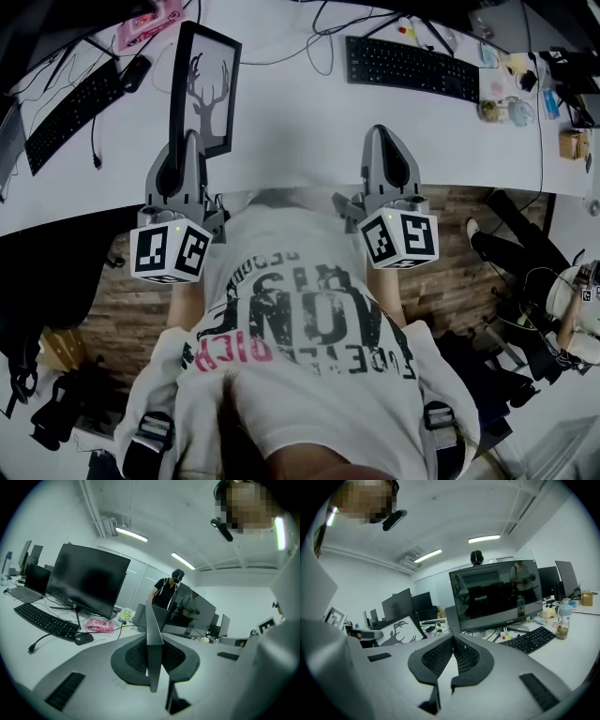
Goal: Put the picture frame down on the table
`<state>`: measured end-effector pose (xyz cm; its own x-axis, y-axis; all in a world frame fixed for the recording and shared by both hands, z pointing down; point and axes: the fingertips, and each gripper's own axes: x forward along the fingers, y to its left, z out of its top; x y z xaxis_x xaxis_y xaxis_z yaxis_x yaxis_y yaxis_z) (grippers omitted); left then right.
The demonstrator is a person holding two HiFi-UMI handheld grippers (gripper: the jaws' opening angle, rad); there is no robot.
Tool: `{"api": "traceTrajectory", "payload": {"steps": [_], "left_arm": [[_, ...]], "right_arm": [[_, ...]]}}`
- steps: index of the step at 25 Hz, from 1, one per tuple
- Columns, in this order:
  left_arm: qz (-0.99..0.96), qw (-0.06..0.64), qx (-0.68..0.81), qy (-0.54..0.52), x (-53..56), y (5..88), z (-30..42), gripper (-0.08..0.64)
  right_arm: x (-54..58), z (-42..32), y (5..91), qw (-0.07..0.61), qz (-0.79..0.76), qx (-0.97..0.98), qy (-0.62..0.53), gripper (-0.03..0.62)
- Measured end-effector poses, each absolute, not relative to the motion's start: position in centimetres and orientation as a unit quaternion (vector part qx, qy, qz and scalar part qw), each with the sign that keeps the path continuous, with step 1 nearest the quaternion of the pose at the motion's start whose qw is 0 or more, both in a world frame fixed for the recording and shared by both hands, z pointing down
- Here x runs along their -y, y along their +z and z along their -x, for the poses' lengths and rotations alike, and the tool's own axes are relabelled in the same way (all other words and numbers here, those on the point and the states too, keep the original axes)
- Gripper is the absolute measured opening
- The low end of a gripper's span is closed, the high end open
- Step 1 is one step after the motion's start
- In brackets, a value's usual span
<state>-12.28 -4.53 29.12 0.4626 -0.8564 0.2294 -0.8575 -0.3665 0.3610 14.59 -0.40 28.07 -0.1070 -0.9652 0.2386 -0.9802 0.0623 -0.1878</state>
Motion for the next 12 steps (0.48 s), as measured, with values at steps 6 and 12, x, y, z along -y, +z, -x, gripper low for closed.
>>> {"api": "traceTrajectory", "payload": {"steps": [6, 12], "left_arm": [[-0.827, 0.218, 0.518, 0.003, 4.22, 29.07, 12.10, 0.025], [-0.829, 0.220, 0.515, 0.000, 4.04, 28.96, 11.68, 0.025]], "right_arm": [[-0.32, -15.18, 28.02, 0.023, -0.673, 0.723, 0.152, 0.000], [-0.51, -15.39, 28.08, 0.021, -0.676, 0.721, 0.153, 0.000]]}}
